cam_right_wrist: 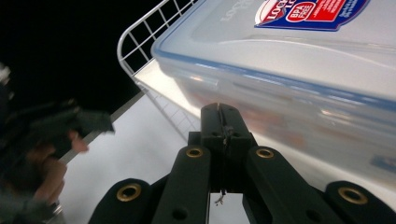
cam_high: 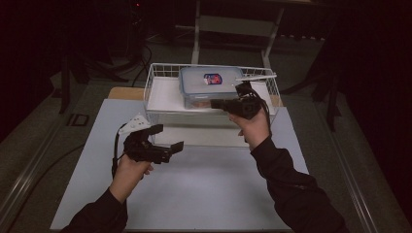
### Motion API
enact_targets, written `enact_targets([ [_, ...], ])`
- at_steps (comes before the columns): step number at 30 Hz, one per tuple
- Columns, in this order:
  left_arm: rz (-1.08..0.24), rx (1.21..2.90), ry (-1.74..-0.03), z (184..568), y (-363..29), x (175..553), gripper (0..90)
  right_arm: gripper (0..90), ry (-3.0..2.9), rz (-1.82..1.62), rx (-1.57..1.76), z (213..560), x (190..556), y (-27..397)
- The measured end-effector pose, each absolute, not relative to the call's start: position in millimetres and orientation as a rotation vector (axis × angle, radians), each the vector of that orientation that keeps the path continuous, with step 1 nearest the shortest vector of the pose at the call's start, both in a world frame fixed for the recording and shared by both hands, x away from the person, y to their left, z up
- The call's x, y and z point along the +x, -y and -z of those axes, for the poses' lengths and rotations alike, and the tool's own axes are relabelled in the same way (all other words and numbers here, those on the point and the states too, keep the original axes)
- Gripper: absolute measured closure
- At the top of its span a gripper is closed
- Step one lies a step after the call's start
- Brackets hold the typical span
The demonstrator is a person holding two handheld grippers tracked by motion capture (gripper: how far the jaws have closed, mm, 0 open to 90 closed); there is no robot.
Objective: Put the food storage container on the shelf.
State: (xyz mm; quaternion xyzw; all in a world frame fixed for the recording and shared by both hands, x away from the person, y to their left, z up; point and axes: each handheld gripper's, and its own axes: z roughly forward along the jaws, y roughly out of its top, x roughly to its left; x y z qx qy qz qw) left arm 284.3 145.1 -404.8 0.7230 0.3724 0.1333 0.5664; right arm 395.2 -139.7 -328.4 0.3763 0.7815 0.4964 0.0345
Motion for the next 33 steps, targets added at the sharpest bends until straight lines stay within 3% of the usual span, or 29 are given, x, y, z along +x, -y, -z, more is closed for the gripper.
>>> enact_targets([
  [14,-0.34,1.702,-0.864,406.7,-146.9,276.0,0.4,89.7,-2.413,-1.477,1.178,332.3,414.3,115.8],
  [18,-0.333,1.704,-0.854,407.1,-146.1,274.9,0.4,84.8,-2.423,-1.496,1.16,332.8,413.0,114.6],
  [19,-0.332,1.699,-0.847,407.0,-146.8,273.6,0.4,76.9,-2.433,-1.503,1.13,332.6,407.0,115.6],
  [21,-0.332,1.699,-0.847,407.0,-146.8,273.6,0.4,76.9,-2.436,-1.502,1.114,331.9,402.8,115.8],
  [22,-0.344,1.705,-0.847,406.3,-147.3,272.0,0.4,70.1,-2.436,-1.502,1.114,331.9,402.8,115.8],
  [23,-0.346,1.704,-0.847,405.7,-147.3,271.1,0.4,52.9,-2.433,-1.539,1.063,330.5,393.7,117.3],
  [27,-0.333,1.697,-0.825,402.3,-147.0,267.4,0.4,24.8,-2.44,-1.671,0.94,331.4,369.8,125.4],
  [33,-0.326,1.707,-0.779,401.6,-143.0,264.0,0.4,13.8,-2.422,-1.714,0.84,342.9,349.9,136.9],
])
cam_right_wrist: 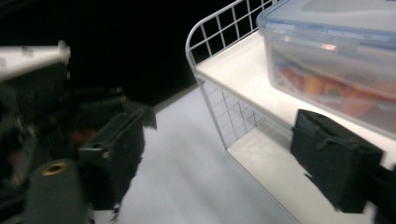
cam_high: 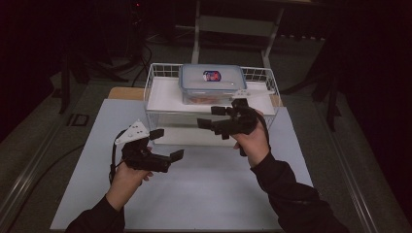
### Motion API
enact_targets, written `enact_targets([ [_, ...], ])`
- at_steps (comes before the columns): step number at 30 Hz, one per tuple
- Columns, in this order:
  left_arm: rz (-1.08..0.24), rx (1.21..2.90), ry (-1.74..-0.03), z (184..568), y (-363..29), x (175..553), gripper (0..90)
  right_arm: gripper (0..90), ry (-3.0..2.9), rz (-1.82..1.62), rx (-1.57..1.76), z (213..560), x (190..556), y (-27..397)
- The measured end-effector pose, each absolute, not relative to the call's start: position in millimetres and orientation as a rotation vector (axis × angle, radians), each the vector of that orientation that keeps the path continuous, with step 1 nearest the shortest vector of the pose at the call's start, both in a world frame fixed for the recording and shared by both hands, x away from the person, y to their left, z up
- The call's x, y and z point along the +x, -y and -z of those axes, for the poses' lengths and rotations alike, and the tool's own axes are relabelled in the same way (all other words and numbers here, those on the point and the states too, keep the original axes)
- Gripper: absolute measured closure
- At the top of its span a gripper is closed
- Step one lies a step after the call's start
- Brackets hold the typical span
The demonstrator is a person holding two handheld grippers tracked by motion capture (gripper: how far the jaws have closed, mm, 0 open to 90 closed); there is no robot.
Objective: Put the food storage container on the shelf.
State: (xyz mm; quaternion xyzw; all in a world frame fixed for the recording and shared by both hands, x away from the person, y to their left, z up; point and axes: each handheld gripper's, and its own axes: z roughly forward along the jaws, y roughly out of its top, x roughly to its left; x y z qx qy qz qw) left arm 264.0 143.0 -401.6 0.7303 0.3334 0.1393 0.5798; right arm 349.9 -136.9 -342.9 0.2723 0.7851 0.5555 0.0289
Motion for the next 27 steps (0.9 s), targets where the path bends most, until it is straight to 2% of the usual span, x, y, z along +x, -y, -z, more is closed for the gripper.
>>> enact_targets([
  [18,-0.284,1.741,-0.711,421.4,-133.5,251.3,0.4,14.8,-2.406,-1.666,0.775,400.5,304.0,185.6],
  [19,-0.274,1.771,-0.712,427.8,-133.6,250.4,0.4,14.8,-2.416,-1.65,0.774,412.5,297.2,191.6],
  [27,-0.236,1.775,-0.707,446.5,-137.6,245.3,0.4,14.8,-2.413,-1.592,0.736,436.1,282.7,200.7],
])
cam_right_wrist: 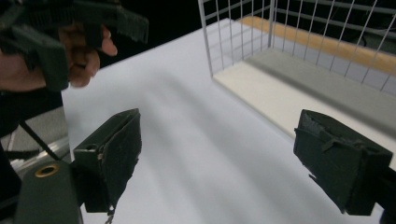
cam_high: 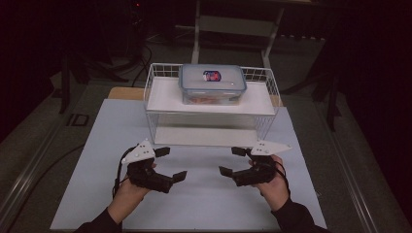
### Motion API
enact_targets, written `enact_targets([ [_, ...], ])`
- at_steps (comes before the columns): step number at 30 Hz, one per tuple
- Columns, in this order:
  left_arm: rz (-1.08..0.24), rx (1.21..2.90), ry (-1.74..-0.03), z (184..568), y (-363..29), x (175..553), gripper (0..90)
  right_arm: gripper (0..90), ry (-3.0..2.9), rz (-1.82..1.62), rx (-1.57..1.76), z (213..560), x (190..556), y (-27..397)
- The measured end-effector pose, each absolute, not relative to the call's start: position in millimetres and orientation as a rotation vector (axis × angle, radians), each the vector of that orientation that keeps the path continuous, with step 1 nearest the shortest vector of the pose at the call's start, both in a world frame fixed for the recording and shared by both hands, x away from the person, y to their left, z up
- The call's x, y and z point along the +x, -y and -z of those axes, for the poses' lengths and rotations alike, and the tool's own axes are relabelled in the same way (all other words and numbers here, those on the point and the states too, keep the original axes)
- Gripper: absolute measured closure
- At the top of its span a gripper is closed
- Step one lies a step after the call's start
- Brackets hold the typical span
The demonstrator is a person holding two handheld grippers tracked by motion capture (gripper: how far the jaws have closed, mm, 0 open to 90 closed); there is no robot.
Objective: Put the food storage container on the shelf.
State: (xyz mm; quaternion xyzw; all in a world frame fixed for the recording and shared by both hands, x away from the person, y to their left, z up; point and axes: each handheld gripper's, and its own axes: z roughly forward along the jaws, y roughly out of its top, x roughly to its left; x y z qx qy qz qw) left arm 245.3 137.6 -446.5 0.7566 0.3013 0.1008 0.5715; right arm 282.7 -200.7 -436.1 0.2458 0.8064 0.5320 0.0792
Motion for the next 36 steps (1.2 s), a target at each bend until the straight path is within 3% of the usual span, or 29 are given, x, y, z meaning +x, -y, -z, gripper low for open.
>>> enact_targets([
  [13,-0.183,1.797,-0.714,489.2,-142.4,238.1,0.5,14.7,-2.386,-1.566,0.837,473.1,267.6,243.6],
  [26,-0.231,1.827,-0.735,506.0,-157.4,238.2,0.5,14.6,-2.351,-1.503,0.885,492.2,258.8,280.6],
  [36,-0.252,1.819,-0.756,511.8,-167.2,238.5,0.5,14.7,-2.371,-1.504,0.935,503.6,263.9,286.2],
])
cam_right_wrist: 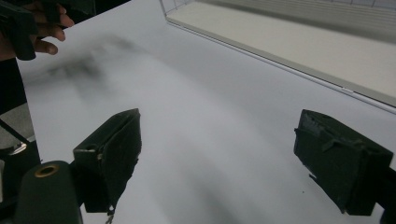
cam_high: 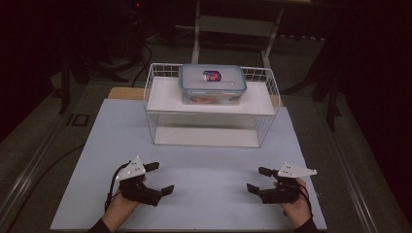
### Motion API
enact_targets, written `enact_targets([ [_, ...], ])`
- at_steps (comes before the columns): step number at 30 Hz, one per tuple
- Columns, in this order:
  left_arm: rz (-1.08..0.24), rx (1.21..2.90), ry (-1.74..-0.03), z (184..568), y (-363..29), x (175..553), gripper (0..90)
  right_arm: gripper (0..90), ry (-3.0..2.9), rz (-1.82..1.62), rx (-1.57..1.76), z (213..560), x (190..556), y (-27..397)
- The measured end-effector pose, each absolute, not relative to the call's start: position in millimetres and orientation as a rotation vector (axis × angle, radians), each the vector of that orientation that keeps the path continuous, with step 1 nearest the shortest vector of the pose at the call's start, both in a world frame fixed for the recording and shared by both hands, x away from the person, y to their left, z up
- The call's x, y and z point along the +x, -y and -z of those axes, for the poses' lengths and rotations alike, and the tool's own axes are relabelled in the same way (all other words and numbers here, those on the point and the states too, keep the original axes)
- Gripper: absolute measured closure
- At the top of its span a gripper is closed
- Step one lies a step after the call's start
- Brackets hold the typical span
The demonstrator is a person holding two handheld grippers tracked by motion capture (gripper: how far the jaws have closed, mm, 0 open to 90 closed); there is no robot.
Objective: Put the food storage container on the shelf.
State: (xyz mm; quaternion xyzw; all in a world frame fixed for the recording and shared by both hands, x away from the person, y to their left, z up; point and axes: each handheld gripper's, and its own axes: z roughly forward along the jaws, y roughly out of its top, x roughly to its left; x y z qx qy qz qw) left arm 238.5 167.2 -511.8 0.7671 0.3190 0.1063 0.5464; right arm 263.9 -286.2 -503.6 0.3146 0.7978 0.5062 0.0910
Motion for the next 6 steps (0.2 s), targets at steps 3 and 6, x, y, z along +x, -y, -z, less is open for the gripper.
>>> enact_targets([
  [3,-0.246,1.819,-0.756,512.5,-166.9,238.7,0.5,14.7,-2.373,-1.505,0.94,504.7,264.2,286.7],
  [6,-0.241,1.824,-0.756,513.0,-165.9,239.0,0.5,14.7,-2.373,-1.508,0.944,504.7,264.2,287.0],
])
